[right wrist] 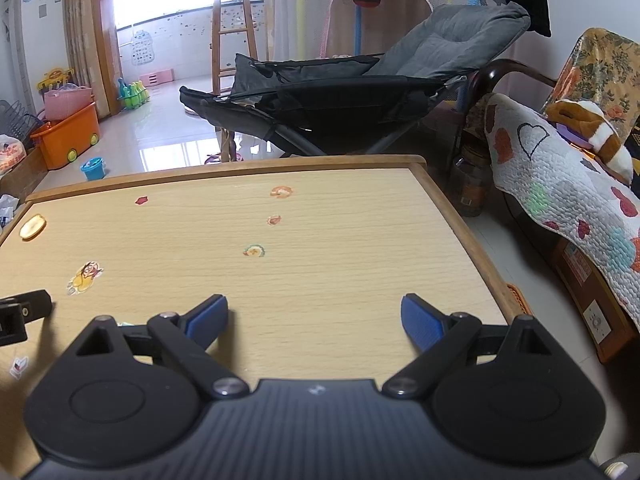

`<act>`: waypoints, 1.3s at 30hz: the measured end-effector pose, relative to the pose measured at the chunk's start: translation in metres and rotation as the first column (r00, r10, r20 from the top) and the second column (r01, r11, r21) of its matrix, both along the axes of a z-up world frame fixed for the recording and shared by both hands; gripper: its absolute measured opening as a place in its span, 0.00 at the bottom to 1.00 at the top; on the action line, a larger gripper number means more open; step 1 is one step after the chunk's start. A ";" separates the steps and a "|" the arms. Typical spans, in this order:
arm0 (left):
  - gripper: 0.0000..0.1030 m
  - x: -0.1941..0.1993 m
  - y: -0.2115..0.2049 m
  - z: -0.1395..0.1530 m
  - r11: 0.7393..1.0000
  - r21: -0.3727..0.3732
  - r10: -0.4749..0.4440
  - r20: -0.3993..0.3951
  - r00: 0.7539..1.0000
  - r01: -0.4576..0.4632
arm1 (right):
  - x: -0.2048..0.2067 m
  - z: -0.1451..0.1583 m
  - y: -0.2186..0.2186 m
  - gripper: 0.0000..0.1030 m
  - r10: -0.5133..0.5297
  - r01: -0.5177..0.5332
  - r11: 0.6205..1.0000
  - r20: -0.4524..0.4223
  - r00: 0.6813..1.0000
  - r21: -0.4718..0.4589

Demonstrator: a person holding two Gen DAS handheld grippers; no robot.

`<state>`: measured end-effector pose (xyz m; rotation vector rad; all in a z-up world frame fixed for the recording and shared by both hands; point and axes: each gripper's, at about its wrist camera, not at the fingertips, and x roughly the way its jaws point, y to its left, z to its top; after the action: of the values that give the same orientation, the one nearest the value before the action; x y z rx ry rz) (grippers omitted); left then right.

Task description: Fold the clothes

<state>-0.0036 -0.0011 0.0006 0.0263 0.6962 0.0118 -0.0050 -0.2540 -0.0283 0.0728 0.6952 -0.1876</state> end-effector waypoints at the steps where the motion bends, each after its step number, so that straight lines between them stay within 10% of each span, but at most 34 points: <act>1: 1.00 0.000 0.000 0.000 1.000 0.000 0.000 0.000 1.000 0.000 | 0.000 0.000 0.000 0.91 0.000 0.000 1.000 0.000 1.000 0.000; 39: 1.00 -0.003 -0.001 0.001 1.000 0.001 0.013 0.004 1.000 -0.013 | -0.027 0.005 -0.028 0.91 -0.076 0.074 0.995 0.025 0.997 0.061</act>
<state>-0.0062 -0.0024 0.0020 0.0226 0.6926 0.0248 -0.0324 -0.2818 -0.0228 0.1591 0.6715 -0.2375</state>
